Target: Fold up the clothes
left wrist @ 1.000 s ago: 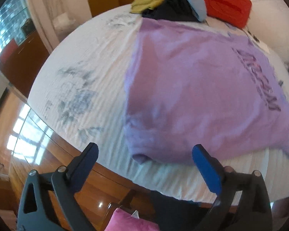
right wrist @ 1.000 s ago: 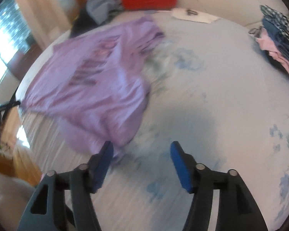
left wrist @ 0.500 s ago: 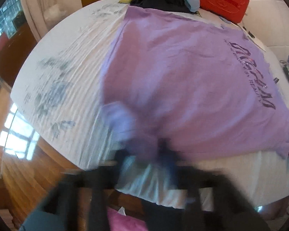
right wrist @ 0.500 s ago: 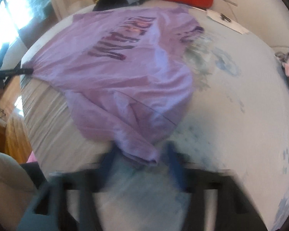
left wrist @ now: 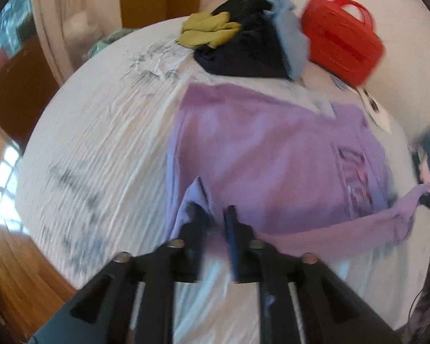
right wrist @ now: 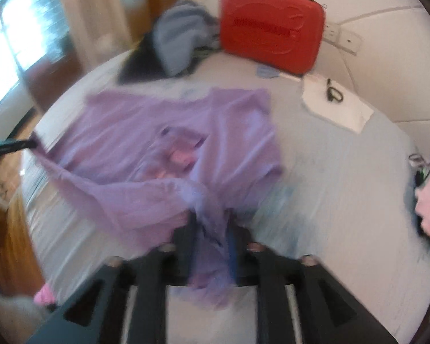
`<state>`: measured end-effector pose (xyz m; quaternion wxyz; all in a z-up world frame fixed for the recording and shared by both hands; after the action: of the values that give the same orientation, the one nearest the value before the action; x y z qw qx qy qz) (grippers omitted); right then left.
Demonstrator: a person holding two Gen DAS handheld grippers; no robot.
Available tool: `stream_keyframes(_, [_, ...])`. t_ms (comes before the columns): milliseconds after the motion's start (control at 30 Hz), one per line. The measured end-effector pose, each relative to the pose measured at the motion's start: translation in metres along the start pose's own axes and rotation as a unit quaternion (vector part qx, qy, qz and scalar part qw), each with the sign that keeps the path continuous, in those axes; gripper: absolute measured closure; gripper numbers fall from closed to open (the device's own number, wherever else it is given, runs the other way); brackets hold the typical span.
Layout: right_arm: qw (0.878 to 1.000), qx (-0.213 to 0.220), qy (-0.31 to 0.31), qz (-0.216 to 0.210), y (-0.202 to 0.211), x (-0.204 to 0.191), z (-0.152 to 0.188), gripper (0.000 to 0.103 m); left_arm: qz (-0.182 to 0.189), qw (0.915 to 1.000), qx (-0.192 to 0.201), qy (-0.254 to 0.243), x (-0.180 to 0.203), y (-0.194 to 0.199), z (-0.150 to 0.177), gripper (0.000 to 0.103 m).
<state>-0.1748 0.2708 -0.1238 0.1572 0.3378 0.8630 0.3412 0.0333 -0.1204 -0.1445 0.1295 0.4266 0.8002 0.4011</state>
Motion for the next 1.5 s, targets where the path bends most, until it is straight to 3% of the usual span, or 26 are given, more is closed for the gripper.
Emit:
stream_keyframes(33, [1.000, 0.001, -0.012, 0.014, -0.007, 0.008, -0.007, 0.055, -0.010, 0.9999, 0.005, 0.002, -0.002, -0.005, -0.009, 0.044])
stream_keyframes(100, [0.999, 0.007, -0.046, 0.027, -0.009, 0.022, -0.011, 0.051, -0.019, 0.9996, 0.019, 0.000, -0.005, -0.004, -0.020, 0.033])
stream_keyframes(267, [0.994, -0.008, -0.103, 0.025, 0.002, 0.030, 0.036, 0.047, -0.032, 0.9989, 0.029, -0.016, -0.019, 0.009, -0.004, 0.033])
stream_keyframes(433, [0.987, -0.023, -0.160, 0.022, 0.013, 0.038, 0.082, 0.046, -0.055, 0.9978, 0.000, -0.038, -0.027, -0.005, 0.039, 0.033])
stream_keyframes(467, [0.985, -0.026, -0.171, 0.021, 0.015, 0.040, 0.092, 0.043, -0.058, 0.9972, -0.003, -0.046, -0.025, -0.009, 0.045, 0.033])
stream_keyframes(533, [0.981, -0.032, -0.190, 0.023, 0.018, 0.042, 0.108, 0.019, -0.063, 0.9956, -0.001, -0.069, -0.016, -0.014, 0.051, 0.033])
stream_keyframes(567, [0.980, -0.034, -0.195, 0.028, 0.017, 0.041, 0.112, 0.015, -0.065, 0.9946, 0.000, -0.081, -0.011, -0.017, 0.055, 0.033])
stream_keyframes(700, [0.979, -0.025, -0.201, 0.029, 0.012, 0.031, 0.112, 0.014, -0.073, 0.9899, 0.003, -0.121, 0.004, -0.030, 0.065, 0.033])
stream_keyframes(767, [0.980, -0.027, -0.193, 0.033, 0.005, 0.025, 0.109, 0.014, -0.080, 0.9888, -0.008, -0.126, 0.003, -0.037, 0.067, 0.048])
stream_keyframes(800, [0.981, -0.032, -0.190, 0.035, 0.000, 0.023, 0.108, 0.014, -0.082, 0.9891, -0.019, -0.121, -0.001, -0.040, 0.069, 0.075])
stream_keyframes(833, [0.980, -0.039, -0.191, 0.036, -0.007, 0.021, 0.110, 0.020, -0.083, 0.9893, -0.031, -0.116, -0.004, -0.042, 0.070, 0.082])
stream_keyframes(867, [0.981, -0.047, -0.187, 0.036, -0.014, 0.019, 0.110, 0.026, -0.084, 0.9898, -0.037, -0.109, -0.008, -0.043, 0.070, 0.084])
stream_keyframes(933, [0.983, -0.057, -0.167, 0.042, -0.022, 0.015, 0.108, 0.066, -0.085, 0.9917, -0.039, -0.088, -0.021, -0.037, 0.067, 0.090])
stream_keyframes(1000, [0.986, -0.068, -0.147, 0.048, -0.030, 0.010, 0.106, 0.086, -0.086, 0.9931, -0.041, -0.068, -0.033, -0.032, 0.064, 0.091])
stream_keyframes(1167, [0.980, -0.098, -0.140, 0.100, -0.022, 0.036, 0.113, 0.087, -0.086, 0.9950, -0.051, -0.008, -0.066, -0.020, 0.059, 0.090])
stream_keyframes(1200, [0.978, -0.103, -0.156, 0.095, -0.019, 0.043, 0.118, 0.082, -0.082, 0.9947, -0.061, 0.014, -0.074, -0.020, 0.064, 0.088])
stream_keyframes(1233, [0.976, -0.107, -0.167, 0.094, -0.017, 0.048, 0.121, 0.070, -0.078, 0.9947, -0.064, 0.021, -0.076, -0.018, 0.065, 0.084])
stream_keyframes(1367, [0.977, -0.100, -0.167, 0.089, -0.001, 0.047, 0.113, 0.046, -0.054, 0.9970, -0.052, 0.018, -0.068, -0.003, 0.057, 0.078])
stream_keyframes(1500, [0.983, -0.054, -0.164, 0.068, 0.016, 0.040, 0.083, 0.039, -0.036, 0.9990, -0.020, -0.016, -0.042, 0.008, 0.035, 0.078])
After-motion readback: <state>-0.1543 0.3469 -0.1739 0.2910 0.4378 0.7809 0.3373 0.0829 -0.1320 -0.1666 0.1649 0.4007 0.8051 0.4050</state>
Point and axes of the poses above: each gripper's, at about its wrist camera, not at the fingertips, and y roughly against the way its jaws point, x to its right, z to its underside, the point moved 4 cm from there along -y, roughly the way its jaws point, and after that the axes turned 15 degrees about x, right-handed, at the moved point
